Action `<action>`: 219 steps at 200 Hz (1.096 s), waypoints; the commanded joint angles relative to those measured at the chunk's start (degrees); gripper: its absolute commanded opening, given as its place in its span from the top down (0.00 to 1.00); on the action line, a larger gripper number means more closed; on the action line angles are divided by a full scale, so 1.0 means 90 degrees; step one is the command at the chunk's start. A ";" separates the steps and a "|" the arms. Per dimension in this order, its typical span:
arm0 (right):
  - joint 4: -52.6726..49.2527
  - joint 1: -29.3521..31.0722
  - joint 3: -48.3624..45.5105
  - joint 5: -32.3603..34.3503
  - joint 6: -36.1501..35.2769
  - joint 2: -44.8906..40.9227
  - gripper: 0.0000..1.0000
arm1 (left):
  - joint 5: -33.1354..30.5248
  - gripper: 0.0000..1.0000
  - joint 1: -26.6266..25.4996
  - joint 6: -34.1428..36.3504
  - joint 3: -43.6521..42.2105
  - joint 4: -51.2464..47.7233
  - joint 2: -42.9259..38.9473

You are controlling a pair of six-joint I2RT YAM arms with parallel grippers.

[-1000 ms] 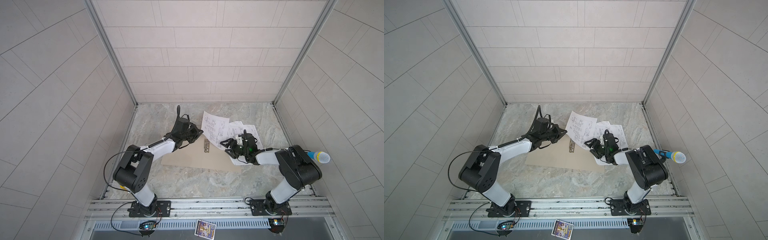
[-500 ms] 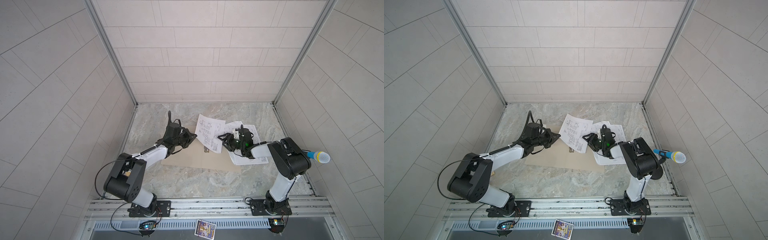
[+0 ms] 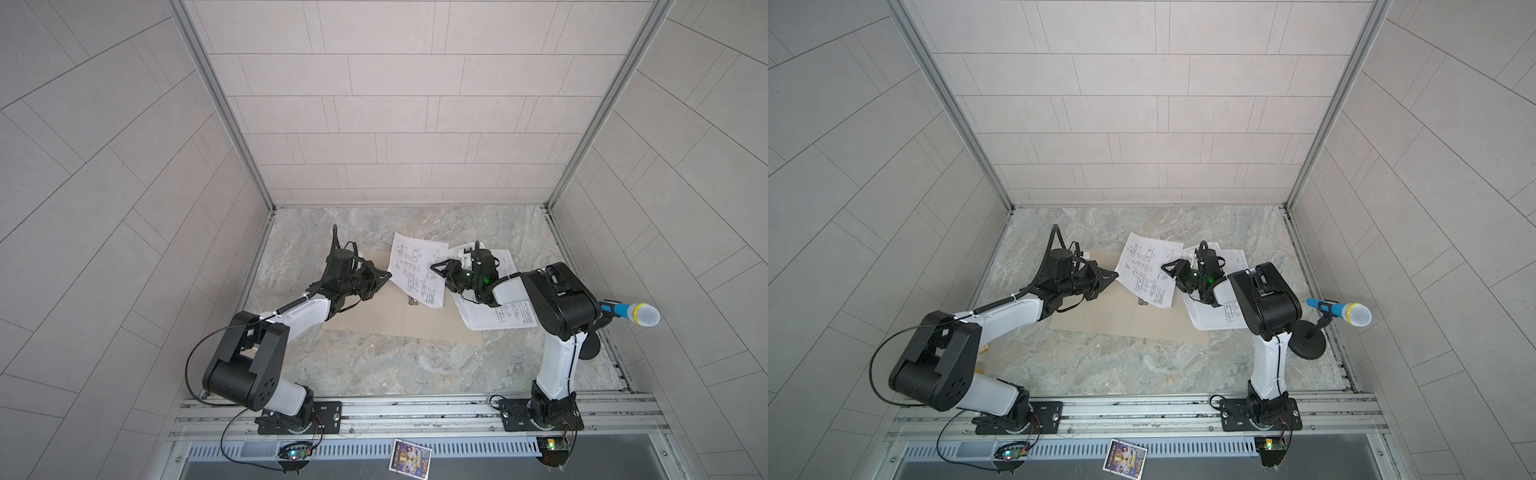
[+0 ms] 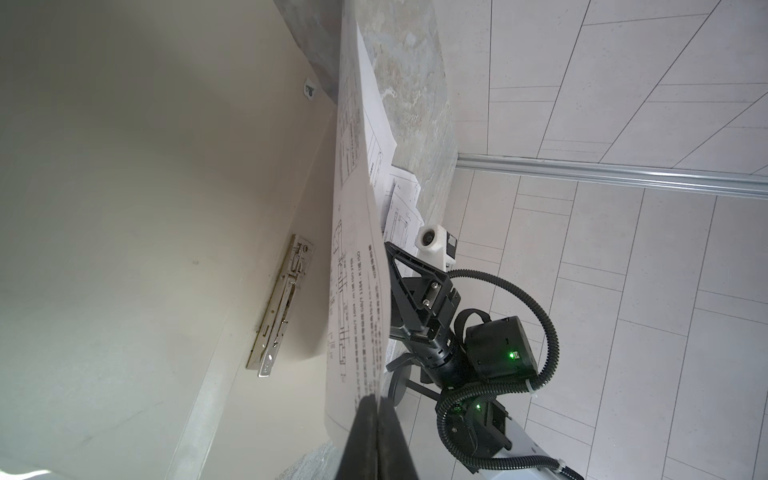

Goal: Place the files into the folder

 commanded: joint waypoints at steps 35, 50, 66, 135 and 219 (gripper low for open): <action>-0.0154 -0.0066 0.0437 -0.0082 -0.0383 0.0113 0.52 | 0.0231 1.00 0.0128 0.0037 -0.0354 0.0338 0.0019; -0.0155 -0.0075 0.0517 -0.0111 -0.0404 0.0181 0.57 | 0.0231 1.00 0.0168 0.0046 -0.0423 0.0338 -0.0003; -0.0211 -0.0075 0.0596 -0.0145 -0.0455 0.0232 0.62 | 0.0231 1.00 0.0192 0.0084 -0.0450 0.0330 0.0016; -0.0561 -0.0075 0.0812 -0.0259 -0.0917 0.0310 0.84 | 0.0334 0.95 0.0247 0.0829 -0.0250 -0.0198 0.0460; -0.1658 -0.0067 0.1306 -0.0174 -0.1712 0.0259 1.00 | -0.0390 0.34 0.1134 0.2959 0.0529 -0.3396 -0.0092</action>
